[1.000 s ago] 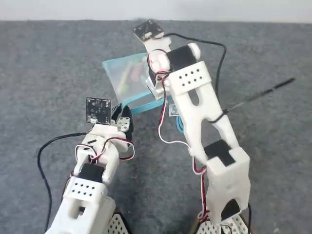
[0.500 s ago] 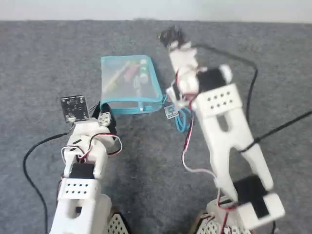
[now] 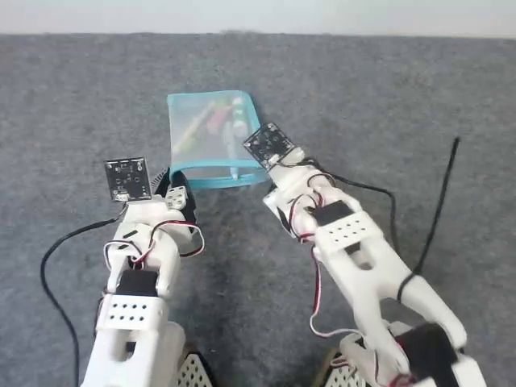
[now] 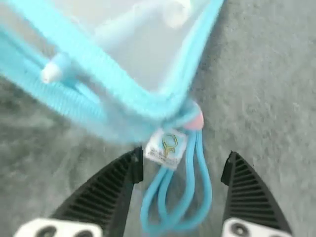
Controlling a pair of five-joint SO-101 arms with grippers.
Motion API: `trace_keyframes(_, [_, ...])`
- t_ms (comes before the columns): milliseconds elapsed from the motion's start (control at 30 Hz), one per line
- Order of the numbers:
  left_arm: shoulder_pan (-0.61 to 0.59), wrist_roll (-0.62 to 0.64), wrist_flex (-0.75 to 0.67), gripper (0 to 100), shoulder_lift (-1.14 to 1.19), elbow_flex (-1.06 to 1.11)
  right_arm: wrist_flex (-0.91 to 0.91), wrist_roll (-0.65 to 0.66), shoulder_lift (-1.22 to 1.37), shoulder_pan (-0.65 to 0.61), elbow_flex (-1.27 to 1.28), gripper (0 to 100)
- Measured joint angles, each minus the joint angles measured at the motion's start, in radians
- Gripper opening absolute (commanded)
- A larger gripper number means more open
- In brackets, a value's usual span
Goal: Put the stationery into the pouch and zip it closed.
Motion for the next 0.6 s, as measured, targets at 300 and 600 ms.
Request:
trace_keyframes(300, [0.006,0.000,0.000,1,0.000,0.000,-0.325,0.009,0.190,-0.006,0.000,17.2])
trace_keyframes(600, [0.054,-0.006,0.000,1,0.000,0.000,-0.391,0.012,0.170,0.066,0.011,1.3])
